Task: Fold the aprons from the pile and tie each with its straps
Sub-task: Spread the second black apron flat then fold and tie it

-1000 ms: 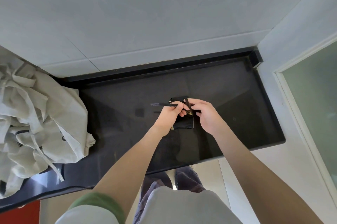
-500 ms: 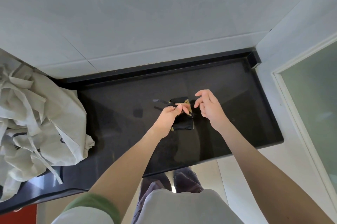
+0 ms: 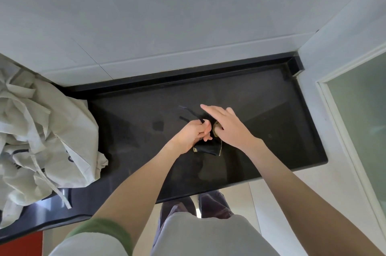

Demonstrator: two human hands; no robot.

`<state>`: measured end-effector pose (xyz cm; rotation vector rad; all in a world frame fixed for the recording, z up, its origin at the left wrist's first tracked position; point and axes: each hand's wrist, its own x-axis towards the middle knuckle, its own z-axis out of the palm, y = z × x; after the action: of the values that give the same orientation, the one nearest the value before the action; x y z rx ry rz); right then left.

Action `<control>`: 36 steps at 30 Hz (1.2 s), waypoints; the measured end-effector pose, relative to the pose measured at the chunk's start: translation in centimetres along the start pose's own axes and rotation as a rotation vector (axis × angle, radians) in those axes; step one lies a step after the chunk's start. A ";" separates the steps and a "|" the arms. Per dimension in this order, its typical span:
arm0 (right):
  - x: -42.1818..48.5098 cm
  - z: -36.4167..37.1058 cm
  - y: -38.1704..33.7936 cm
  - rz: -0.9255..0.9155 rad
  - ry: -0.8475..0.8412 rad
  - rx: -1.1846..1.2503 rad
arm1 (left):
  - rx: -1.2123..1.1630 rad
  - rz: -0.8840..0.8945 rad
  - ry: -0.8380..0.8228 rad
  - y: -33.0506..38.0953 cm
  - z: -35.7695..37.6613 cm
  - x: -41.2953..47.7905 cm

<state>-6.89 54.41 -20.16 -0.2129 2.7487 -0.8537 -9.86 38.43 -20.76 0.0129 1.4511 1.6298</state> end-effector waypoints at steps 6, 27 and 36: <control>1.7 0.5 -0.4 0.065 -0.206 -0.091 | 0.265 -0.017 0.482 -0.5 1.8 -1.0; 1.5 4.8 -3.7 0.498 0.083 -0.010 | 1.217 -0.144 0.852 -3.5 -1.4 -2.0; -2.1 3.0 -1.0 0.237 -0.049 -0.009 | 1.299 -0.172 0.781 -3.4 -1.7 -1.5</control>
<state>-3.95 52.40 -21.55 0.0886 2.6630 -0.7618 -7.90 35.74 -23.14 -0.0144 2.7790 0.2771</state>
